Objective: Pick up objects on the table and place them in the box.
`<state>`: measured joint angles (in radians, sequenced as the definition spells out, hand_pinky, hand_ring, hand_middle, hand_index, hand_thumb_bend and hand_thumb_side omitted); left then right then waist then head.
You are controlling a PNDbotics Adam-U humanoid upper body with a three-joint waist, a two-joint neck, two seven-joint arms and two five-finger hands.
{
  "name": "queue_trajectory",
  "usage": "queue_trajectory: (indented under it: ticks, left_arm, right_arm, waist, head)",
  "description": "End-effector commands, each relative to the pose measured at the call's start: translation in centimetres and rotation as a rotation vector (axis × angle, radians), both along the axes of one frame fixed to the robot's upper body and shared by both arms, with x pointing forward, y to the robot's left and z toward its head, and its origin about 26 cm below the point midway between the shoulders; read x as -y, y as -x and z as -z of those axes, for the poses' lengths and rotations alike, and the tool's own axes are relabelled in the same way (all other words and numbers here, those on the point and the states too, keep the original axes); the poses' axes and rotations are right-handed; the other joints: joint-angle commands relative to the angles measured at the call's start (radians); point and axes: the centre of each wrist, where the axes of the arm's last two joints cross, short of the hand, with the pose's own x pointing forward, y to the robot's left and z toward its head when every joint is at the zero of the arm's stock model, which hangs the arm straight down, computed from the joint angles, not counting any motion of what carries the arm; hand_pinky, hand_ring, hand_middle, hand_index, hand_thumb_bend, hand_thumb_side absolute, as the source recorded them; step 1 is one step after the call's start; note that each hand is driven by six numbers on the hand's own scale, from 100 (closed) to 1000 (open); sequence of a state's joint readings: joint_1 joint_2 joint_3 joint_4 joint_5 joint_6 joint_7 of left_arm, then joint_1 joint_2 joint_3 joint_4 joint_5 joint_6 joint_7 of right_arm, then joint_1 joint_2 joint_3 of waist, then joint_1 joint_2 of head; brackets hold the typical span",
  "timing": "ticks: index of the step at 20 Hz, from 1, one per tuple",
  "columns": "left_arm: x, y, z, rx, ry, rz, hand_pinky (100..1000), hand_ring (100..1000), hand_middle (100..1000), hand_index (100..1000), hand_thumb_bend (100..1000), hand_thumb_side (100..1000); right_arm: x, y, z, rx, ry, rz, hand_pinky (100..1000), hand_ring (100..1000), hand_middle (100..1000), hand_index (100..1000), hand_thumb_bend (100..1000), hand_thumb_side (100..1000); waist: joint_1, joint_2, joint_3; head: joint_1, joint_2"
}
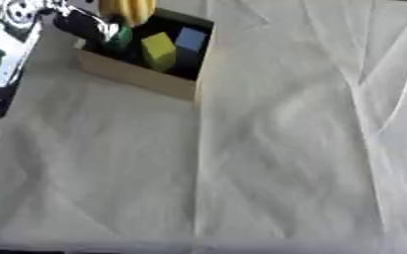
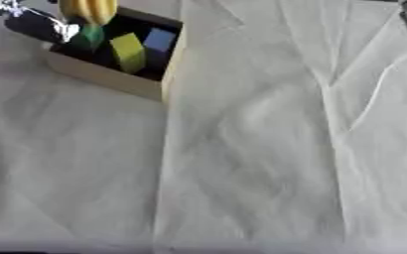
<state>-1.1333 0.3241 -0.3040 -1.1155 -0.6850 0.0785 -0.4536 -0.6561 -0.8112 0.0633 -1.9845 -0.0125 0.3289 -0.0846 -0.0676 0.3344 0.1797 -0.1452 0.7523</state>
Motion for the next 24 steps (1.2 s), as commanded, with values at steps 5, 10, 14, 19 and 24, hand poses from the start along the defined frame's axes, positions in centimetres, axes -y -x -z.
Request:
queue_trajectory:
  ticks: [5, 10, 14, 19, 24]
  left_arm:
    - [-0.2, -1.5, 0.3, 0.038, -0.088, -0.068, 835, 888, 850, 954, 519, 266]
    - [-0.6, -1.7, 0.3, 0.036, -0.114, -0.078, 841, 897, 857, 972, 642, 316]
    - [-0.8, -1.2, -1.1, 0.073, -0.074, -0.059, 832, 893, 849, 964, 613, 312]
    - [-2.3, 0.1, -3.7, 0.15, 0.014, -0.072, 813, 878, 828, 912, 468, 266]
    - [-7.6, 1.1, -6.5, 0.194, 0.065, -0.185, 813, 871, 818, 896, 433, 243]
  right_arm:
    - [-0.2, 0.5, -0.8, 0.026, 0.005, -0.016, 797, 770, 731, 826, 100, 725]
    - [-0.2, 0.4, -0.6, 0.014, -0.001, -0.013, 796, 769, 730, 825, 100, 732]
    - [-0.1, 0.4, -0.3, 0.003, -0.005, -0.004, 796, 769, 730, 825, 100, 733]
    - [0.1, 0.4, -0.2, 0.002, -0.003, 0.002, 797, 770, 731, 825, 100, 725]
    - [0.7, 0.5, 0.0, -0.002, 0.007, 0.031, 797, 770, 731, 825, 100, 724]
  waist:
    - [0.005, -0.002, -0.009]
    - [0.008, -0.007, -0.007]
    - [0.011, -0.014, -0.002]
    - [0.015, -0.025, 0.008]
    - [0.027, -0.034, 0.027]
  head:
    - [0.011, -0.017]
    - [0.01, -0.009]
    - [0.008, -0.002]
    - [0.001, 0.012]
    - [-0.013, 0.018]
